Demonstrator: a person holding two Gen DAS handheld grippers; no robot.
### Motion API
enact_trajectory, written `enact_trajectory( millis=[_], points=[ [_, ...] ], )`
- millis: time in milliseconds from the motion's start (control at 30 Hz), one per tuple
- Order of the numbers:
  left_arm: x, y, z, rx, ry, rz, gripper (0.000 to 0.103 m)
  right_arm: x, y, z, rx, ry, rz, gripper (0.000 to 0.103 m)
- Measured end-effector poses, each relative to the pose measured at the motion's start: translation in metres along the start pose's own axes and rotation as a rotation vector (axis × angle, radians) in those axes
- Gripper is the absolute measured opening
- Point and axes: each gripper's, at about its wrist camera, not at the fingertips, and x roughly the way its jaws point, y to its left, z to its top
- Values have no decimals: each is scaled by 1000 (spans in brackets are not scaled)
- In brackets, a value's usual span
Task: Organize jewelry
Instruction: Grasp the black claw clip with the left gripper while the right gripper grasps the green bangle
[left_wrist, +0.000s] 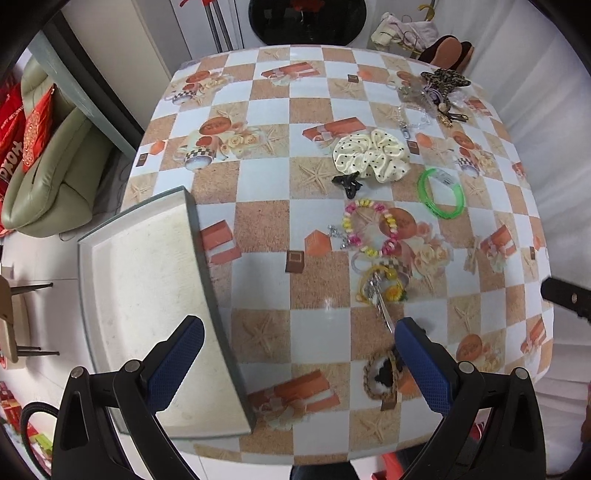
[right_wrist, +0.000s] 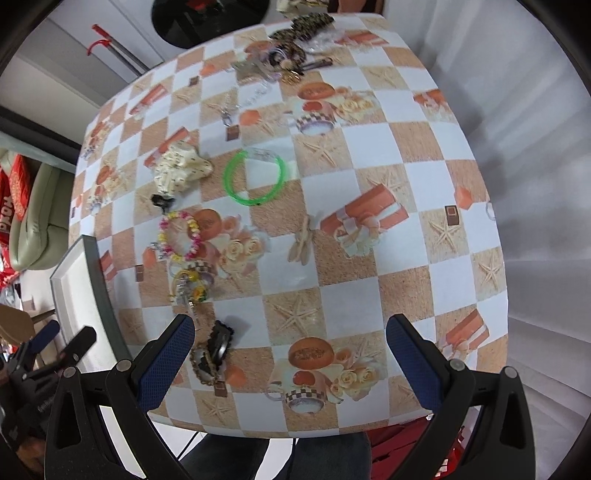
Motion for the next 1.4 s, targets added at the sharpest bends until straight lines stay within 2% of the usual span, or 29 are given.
enact_trajectory(
  millis=[200, 400, 500, 833, 867, 933, 1000, 1100, 1167, 1200, 1267, 1300, 1367, 1400],
  points=[
    [32, 0, 37, -25, -1, -31, 103, 24, -8, 15, -2, -5, -2, 103],
    [67, -5, 76, -41, -12, -63, 103, 52, -2, 45, -7, 0, -9, 103],
    [86, -8, 94, -48, -4, -75, 98, 67, 1, 60, -2, 4, -10, 103],
    [130, -25, 127, -50, 6, -89, 97, 109, 9, 99, 2, 8, -19, 103],
    [132, -27, 128, -49, 6, -88, 90, 112, 9, 102, 3, 7, -21, 103],
    [136, -31, 131, -45, 14, -85, 82, 117, 11, 107, 3, 5, -17, 103],
    [141, -34, 133, -49, 19, -77, 82, 122, 15, 112, -4, 1, -18, 101],
    [145, -40, 134, -44, 21, -61, 66, 130, 24, 116, -23, 2, -31, 90],
    [149, -43, 135, -46, 32, -53, 53, 136, 30, 116, -37, 12, -42, 75],
    [150, -45, 135, -43, 27, -39, 51, 139, 33, 115, -41, 17, -46, 71],
    [150, -48, 135, -31, 16, -26, 37, 140, 39, 114, -55, 3, -76, 62],
    [149, -49, 135, -27, 13, -27, 37, 139, 43, 112, -65, -4, -94, 59],
    [149, -49, 137, -30, 6, -44, 37, 138, 46, 110, -78, -21, -112, 41],
    [149, -49, 137, -31, 3, -49, 37, 137, 46, 110, -81, -28, -107, 25]
  ],
)
